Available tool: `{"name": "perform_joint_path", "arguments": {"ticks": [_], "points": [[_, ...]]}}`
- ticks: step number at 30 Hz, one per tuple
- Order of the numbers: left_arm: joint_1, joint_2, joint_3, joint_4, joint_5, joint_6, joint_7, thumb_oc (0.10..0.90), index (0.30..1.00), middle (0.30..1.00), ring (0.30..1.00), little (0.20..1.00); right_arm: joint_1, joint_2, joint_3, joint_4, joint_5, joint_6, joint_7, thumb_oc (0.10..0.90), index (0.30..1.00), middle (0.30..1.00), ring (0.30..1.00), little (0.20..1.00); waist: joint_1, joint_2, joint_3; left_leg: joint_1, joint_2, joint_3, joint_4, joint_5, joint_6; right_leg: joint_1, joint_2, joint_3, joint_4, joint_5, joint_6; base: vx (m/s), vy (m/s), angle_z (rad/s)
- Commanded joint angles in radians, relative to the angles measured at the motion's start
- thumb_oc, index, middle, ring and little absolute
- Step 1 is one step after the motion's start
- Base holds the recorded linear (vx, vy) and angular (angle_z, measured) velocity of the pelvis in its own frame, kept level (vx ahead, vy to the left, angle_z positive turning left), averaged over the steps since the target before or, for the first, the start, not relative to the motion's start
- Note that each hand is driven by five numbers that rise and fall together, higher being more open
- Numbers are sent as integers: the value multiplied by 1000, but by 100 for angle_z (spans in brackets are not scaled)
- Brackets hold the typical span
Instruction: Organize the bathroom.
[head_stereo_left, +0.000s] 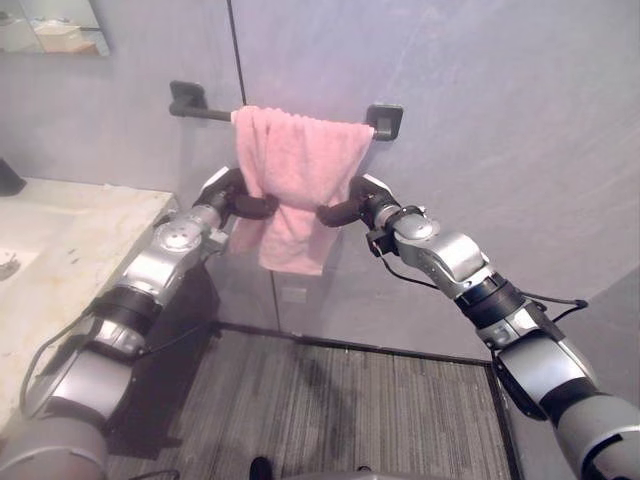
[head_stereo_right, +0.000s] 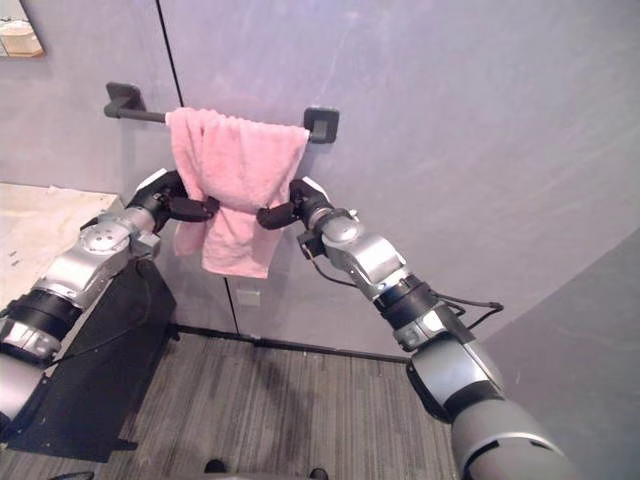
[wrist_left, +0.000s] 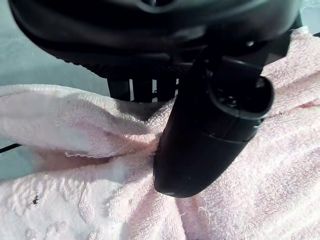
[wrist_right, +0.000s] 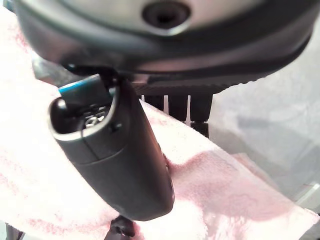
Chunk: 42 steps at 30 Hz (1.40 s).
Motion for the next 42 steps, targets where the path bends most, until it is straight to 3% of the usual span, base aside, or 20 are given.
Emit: {"name": "perform_joint_path", "arguments": {"ticks": [1, 21, 22, 23, 24, 25, 26, 42], "points": [[-38, 91, 184, 65, -4, -53, 69, 400, 300, 300, 300, 300, -141, -54, -12, 14, -41, -46, -21, 400, 300, 300, 300, 300, 41, 47, -98, 38, 98, 67, -1, -9, -48, -43, -42, 35, -7, -9, 50, 0, 0, 0], [-17, 176, 217, 94, -14, -32, 61, 400, 300, 300, 300, 300, -106, -105, -28, 62, -50, -51, -69, 400, 300, 300, 300, 300, 47, 58, -92, 46, 88, 78, -1, -15, -46, -38, -58, 14, -7, -3, 59, 0, 0, 0], [-12, 177, 217, 87, -20, -26, 51, 400, 300, 300, 300, 300, -102, -109, -29, 62, -55, -51, -56, 442, 364, 364, 364, 364, 48, 58, -91, 46, 87, 78, -1, -15, -46, -39, -59, 14, -7, -3, 60, 0, 0, 0], [-11, 177, 218, 84, -23, -25, 47, 400, 300, 300, 300, 300, -102, -112, -28, 61, -53, -51, -54, 580, 571, 571, 571, 571, 47, 58, -90, 45, 87, 78, -1, -16, -45, -39, -59, 14, -7, -2, 60, 0, 0, 0], [-7, 174, 220, 79, -23, -23, 38, 499, 448, 448, 448, 448, -101, -114, -29, 57, -44, -55, -47, 800, 900, 900, 900, 900, 47, 57, -89, 45, 87, 78, -1, -16, -45, -40, -60, 15, -7, -2, 60, 0, 0, 0], [-3, 172, 222, 70, -20, -22, 33, 635, 653, 653, 653, 653, -96, -114, -29, 52, -50, -55, -37, 800, 900, 900, 900, 900, 46, 57, -88, 43, 86, 77, -1, -16, -45, -42, -60, 17, -7, -2, 60, 0, 0, 0], [-5, 171, 221, 66, -20, -17, 30, 800, 900, 900, 900, 900, -97, -113, -27, 51, -49, -57, -35, 800, 900, 900, 900, 900, 46, 57, -88, 43, 85, 77, -1, -15, -45, -42, -59, 19, -7, -1, 59, 0, 0, 0], [-69, 154, 157, 68, -4, -3, 4, 800, 900, 900, 900, 900, -122, -87, -5, 66, -20, -72, -60, 800, 900, 900, 900, 900, 38, 61, -84, 38, 82, 76, -1, -15, -43, -49, -58, 28, -7, 2, 58, 0, 0, 0]]}}
